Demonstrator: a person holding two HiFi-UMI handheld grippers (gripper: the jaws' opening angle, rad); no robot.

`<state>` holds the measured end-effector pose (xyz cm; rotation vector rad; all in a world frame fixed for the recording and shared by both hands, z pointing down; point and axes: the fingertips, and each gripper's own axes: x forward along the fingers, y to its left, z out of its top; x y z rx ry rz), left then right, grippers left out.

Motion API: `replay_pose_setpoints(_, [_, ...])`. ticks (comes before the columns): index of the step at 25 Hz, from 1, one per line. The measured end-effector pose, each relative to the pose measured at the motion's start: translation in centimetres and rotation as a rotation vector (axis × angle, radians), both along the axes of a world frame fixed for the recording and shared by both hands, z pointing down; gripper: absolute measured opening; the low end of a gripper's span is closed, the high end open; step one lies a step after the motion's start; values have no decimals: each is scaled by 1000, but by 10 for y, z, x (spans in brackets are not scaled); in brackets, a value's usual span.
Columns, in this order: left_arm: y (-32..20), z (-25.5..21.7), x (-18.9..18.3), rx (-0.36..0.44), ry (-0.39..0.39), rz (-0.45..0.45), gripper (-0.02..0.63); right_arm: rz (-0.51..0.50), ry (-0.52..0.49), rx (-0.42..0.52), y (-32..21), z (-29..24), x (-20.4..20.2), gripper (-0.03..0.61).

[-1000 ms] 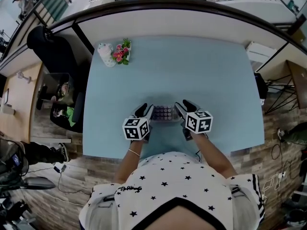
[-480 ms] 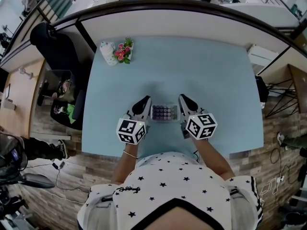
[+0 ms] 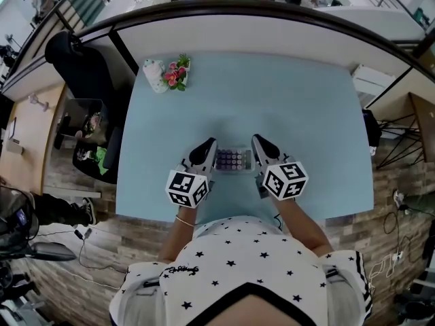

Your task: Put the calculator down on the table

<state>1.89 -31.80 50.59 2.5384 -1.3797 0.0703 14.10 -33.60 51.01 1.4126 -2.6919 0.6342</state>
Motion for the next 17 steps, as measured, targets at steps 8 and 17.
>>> replay_pose_setpoints(8, [1, 3, -1, -16, 0, 1, 43, 12, -2, -18, 6, 3, 3, -5])
replay_pose_setpoints(17, [-3, 6, 3, -22, -3, 14, 43, 26, -2, -19, 3, 5, 8, -5])
